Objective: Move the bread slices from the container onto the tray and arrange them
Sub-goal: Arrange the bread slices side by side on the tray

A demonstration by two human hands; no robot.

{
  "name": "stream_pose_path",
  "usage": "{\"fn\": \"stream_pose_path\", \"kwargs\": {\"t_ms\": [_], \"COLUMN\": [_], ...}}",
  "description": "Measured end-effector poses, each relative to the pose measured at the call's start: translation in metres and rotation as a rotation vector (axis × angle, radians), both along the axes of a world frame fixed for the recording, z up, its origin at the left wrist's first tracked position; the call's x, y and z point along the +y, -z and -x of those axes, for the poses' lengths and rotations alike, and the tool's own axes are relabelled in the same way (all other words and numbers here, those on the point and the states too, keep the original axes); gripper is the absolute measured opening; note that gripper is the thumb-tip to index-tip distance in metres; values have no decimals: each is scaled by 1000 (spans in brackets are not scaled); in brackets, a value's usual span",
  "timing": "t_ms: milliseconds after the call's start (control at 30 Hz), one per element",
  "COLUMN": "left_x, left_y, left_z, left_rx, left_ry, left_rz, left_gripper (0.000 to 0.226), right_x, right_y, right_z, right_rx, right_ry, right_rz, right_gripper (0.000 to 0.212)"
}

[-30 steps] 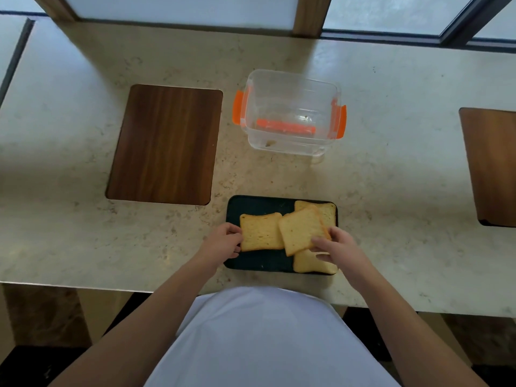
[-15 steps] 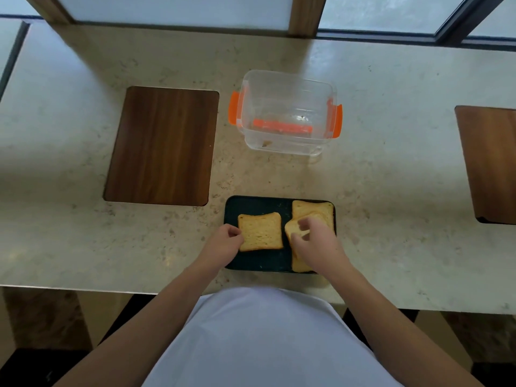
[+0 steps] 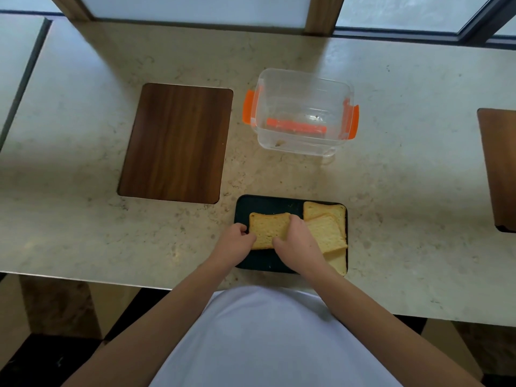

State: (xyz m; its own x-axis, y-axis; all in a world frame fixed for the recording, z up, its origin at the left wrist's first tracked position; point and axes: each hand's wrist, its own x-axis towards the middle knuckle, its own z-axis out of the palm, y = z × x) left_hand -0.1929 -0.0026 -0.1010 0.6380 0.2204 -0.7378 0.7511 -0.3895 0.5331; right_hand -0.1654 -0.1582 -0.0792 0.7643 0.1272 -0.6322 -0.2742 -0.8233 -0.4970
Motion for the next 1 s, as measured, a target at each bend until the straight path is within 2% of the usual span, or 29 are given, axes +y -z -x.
{"fn": "stream_pose_path", "kwargs": {"t_ms": [133, 333, 467, 533, 633, 1000], "left_x": [1, 1, 8, 12, 17, 21], "left_y": [-2, -4, -7, -8, -11, -16], "left_z": [-3, -7, -8, -11, -17, -35], "left_rx": [79, 69, 40, 37, 19, -42], "left_ry": [35, 51, 47, 42, 26, 91], "left_rz": [43, 69, 55, 40, 49, -58], "left_gripper": [3, 15, 9, 8, 18, 31], "right_x": [0, 1, 1, 2, 4, 15], "right_y": [1, 5, 7, 8, 11, 14], "right_z": [-6, -11, -17, -21, -26, -38], "right_rx": [70, 100, 188, 224, 242, 274], "right_ry": [36, -16, 113, 165, 202, 342], "right_rz": [31, 45, -117, -172, -204, -345], "right_gripper": [49, 58, 67, 65, 63, 72]}}
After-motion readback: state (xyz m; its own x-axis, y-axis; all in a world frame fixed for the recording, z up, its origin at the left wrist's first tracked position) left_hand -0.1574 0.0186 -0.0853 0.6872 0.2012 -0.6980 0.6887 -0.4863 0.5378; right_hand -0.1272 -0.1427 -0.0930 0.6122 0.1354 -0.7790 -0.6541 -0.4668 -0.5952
